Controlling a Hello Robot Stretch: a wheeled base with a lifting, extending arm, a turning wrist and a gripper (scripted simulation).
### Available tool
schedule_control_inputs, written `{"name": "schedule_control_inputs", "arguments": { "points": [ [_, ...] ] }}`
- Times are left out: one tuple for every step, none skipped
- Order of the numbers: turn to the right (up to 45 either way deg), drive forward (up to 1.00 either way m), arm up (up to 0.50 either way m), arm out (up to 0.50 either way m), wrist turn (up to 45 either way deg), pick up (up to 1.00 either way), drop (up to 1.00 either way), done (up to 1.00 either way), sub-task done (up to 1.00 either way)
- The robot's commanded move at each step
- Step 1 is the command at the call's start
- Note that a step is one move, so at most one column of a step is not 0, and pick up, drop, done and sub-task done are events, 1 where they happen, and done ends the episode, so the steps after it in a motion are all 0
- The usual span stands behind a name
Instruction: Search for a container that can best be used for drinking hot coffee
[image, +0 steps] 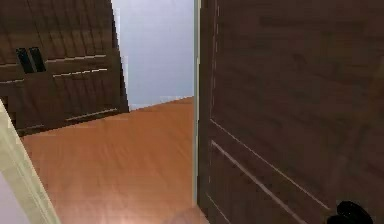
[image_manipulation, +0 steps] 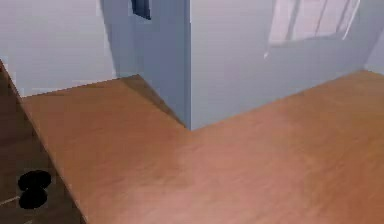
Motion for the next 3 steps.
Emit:
{"name": "schedule_control_inputs", "arguments": {
  "points": [
    [-45.0, 0.00, 0.00, 0.00, 0.0, 0.00, 0.00, 0.00, 0.00],
    [-45.0, 0.00, 0.00, 0.00, 0.0, 0.00, 0.00, 0.00, 0.00],
    [-27.0, 0.00, 0.00, 0.00, 0.0, 0.00, 0.00, 0.00, 0.00]
  ]
}}
